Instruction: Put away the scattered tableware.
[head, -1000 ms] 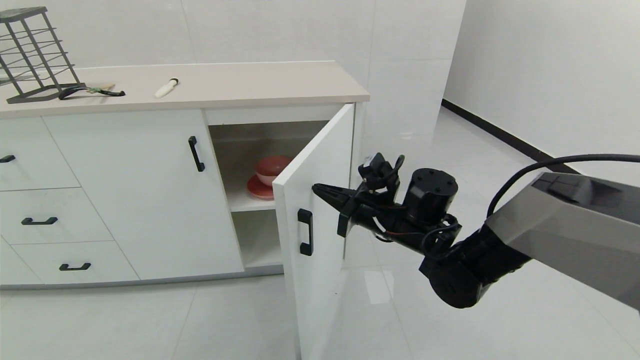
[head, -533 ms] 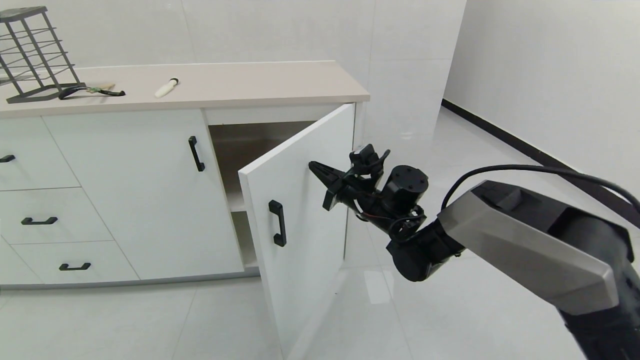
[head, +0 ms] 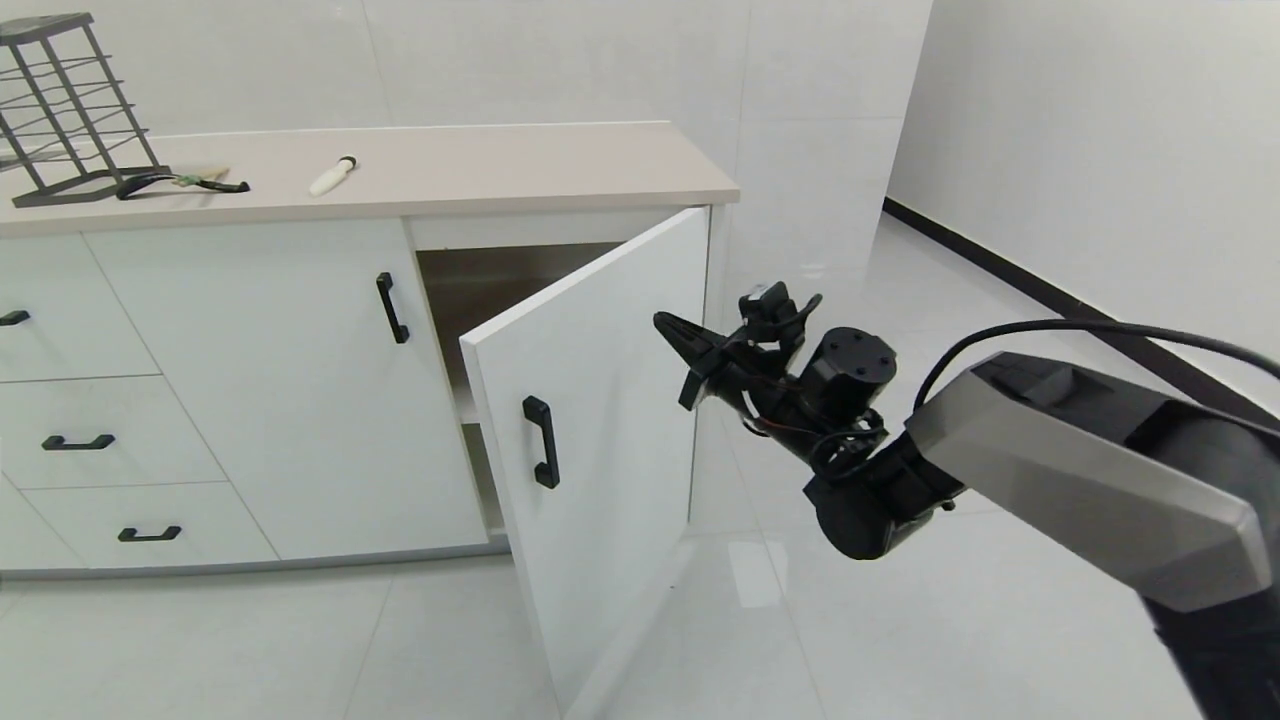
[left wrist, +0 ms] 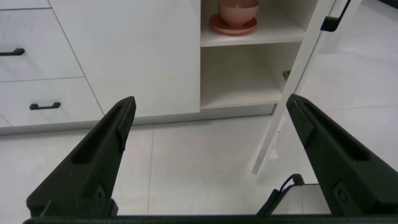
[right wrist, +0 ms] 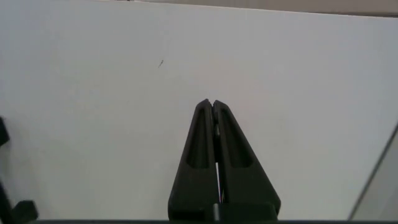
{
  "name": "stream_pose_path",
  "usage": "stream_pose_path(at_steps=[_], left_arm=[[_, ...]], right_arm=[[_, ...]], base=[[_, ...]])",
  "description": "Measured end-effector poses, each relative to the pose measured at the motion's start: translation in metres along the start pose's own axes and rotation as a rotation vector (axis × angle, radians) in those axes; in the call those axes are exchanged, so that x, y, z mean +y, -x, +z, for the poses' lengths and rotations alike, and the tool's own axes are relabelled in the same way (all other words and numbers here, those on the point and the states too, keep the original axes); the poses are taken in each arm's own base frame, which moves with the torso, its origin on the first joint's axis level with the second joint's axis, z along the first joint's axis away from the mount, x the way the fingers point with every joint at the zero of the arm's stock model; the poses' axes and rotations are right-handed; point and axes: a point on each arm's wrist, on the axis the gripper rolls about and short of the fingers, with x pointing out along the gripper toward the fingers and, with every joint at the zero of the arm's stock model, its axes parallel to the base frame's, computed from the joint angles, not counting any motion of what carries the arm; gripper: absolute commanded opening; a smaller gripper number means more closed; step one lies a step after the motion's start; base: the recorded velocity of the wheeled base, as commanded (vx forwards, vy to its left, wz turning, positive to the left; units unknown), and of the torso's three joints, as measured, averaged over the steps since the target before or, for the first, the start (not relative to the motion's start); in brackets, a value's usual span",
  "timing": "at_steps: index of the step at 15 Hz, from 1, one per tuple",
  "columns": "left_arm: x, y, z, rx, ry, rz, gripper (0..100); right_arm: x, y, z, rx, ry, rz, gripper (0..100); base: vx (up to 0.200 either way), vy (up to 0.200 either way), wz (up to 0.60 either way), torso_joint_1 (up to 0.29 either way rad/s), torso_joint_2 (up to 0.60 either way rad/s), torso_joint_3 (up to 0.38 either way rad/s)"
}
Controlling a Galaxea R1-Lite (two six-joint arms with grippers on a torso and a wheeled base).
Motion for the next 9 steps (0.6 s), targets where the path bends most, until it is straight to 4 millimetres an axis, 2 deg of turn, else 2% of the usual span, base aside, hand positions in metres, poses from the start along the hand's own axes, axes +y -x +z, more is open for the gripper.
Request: stream_pose_path(at_steps=[2,5,7,9], left_arm=[[0.000,0.000,0.000,0.000,0.000,-0.001,100],[0.000,0.000,0.000,0.000,-0.004,-0.001,100],[0.000,0.000,0.000,0.000,-0.005,0.000,100],[0.000,0.000,0.000,0.000,-0.004,-0.001,100]], right_arm=[[0.007,0.029,0.017,0.062,-0.018,0.001,0],[0.028,0.095,0.057,0.164,-0.050,0.011,0],[0.040,0.132,0.080,0.192,-0.058,0.026,0],[0.048,0.145,0.092,0.187,-0.057,0.042,0]], base=[[0.000,0.000,0.00,0.000,0.00,0.000],[0.000,0.000,0.00,0.000,0.00,0.000],[0.000,0.000,0.00,0.000,0.00,0.000],[0.000,0.000,0.00,0.000,0.00,0.000]])
